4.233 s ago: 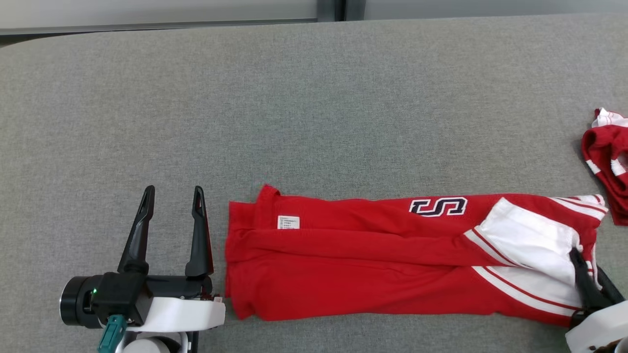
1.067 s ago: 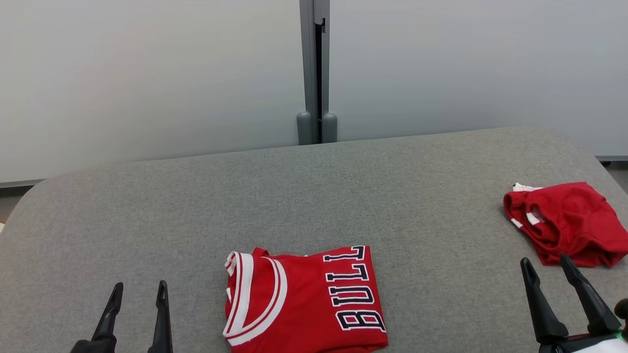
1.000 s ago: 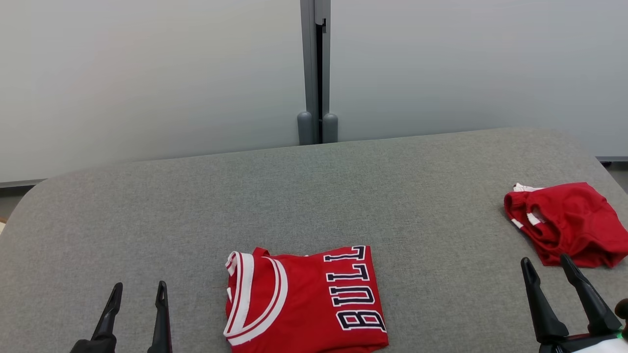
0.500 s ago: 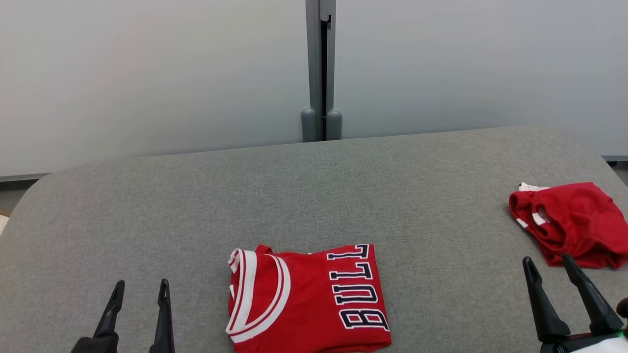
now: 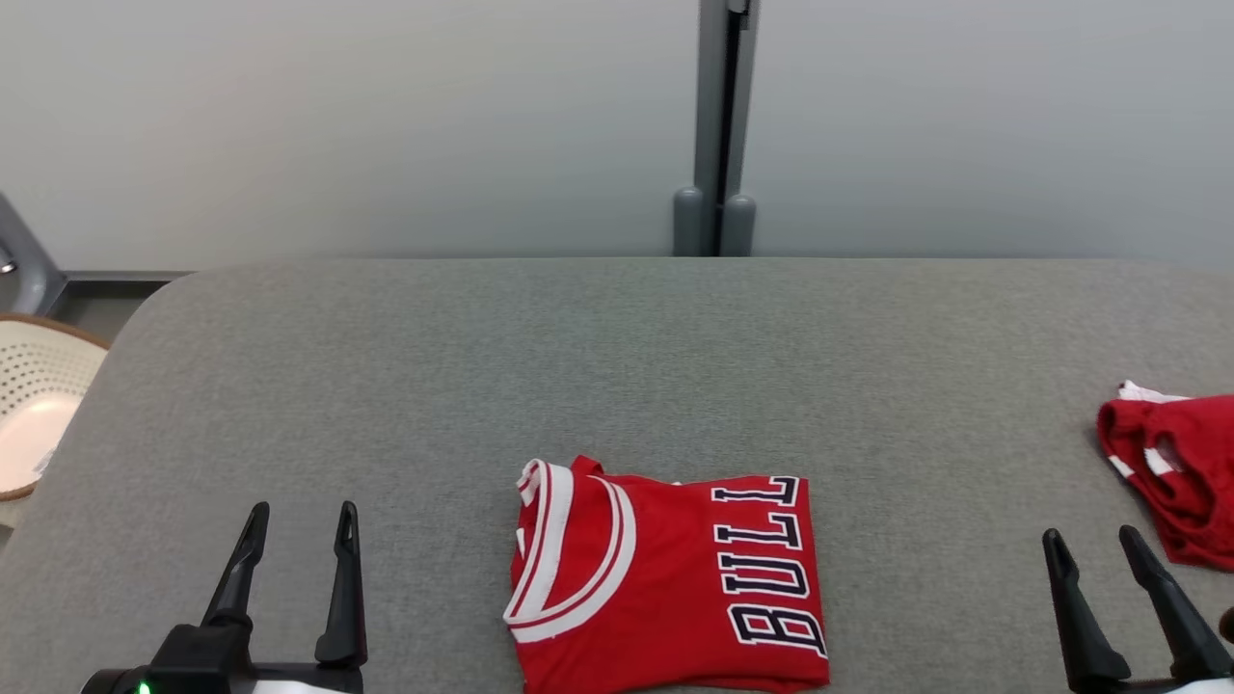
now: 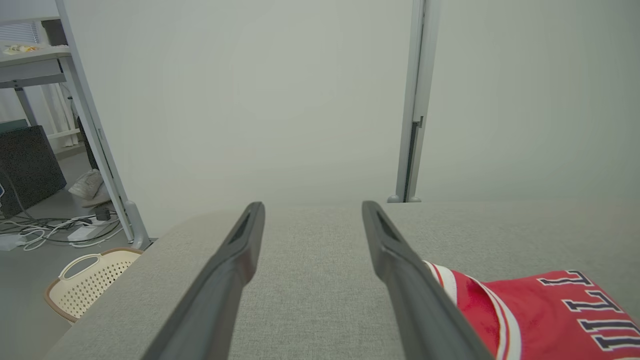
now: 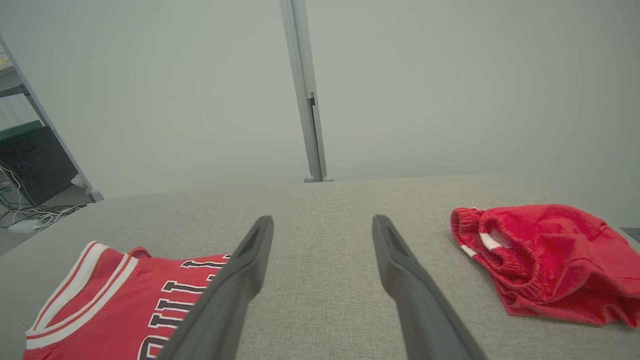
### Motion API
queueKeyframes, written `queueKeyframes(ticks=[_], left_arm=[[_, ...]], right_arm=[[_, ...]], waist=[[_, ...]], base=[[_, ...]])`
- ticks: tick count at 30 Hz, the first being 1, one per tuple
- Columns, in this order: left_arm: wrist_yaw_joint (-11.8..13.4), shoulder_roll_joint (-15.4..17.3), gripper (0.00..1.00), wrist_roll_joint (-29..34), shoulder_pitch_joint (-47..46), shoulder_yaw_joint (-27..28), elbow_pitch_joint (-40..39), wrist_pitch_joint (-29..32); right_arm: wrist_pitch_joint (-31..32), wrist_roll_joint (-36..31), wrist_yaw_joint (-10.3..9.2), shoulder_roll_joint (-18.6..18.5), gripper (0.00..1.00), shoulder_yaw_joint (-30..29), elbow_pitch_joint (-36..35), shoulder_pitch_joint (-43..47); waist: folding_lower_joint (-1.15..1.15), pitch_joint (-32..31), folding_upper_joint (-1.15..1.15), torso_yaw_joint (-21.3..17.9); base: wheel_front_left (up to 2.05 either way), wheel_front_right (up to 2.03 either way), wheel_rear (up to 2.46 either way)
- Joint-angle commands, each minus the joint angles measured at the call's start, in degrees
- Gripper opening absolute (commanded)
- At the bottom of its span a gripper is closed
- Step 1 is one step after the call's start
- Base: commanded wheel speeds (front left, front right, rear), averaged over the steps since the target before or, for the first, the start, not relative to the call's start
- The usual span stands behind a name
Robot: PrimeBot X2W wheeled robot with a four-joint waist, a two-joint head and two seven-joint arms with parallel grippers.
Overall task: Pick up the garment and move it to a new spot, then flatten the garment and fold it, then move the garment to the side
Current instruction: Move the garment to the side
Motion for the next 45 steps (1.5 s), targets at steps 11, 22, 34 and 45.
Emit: queueKeyframes(ticks=[11,22,34,45], left_arm=[[-1.01,-1.10,1.00,0.03,-4.99,-1.89,0.56,-1.61],[-1.59,-2.67,1.00,0.34,-8.31,-3.41,1.37,-3.56],[-1.15,-1.65,1.00,0.61,-7.35,-3.30,1.49,-3.92],[-0.79,-0.76,1.00,1.25,-8.88,-3.22,0.11,-3.80]], right_arm=[[0.33,1.26,-0.02,2.90,1.00,5.32,14.87,-2.08],[-0.02,3.32,-0.02,4.11,0.00,7.98,33.54,-10.37],[-1.71,0.14,-0.07,-0.34,0.00,10.63,28.81,-10.88],[0.50,2.67,-0.08,-7.96,0.00,18.99,21.41,-13.99]], waist=[[0.00,2.51,0.00,17.28],[0.00,4.96,0.00,21.07],[0.00,5.40,0.00,11.78],[0.00,8.92,0.00,-11.56]], base=[[0.00,0.00,0.00],[0.00,0.00,0.00],[0.00,0.00,0.00],[0.00,0.00,0.00]])
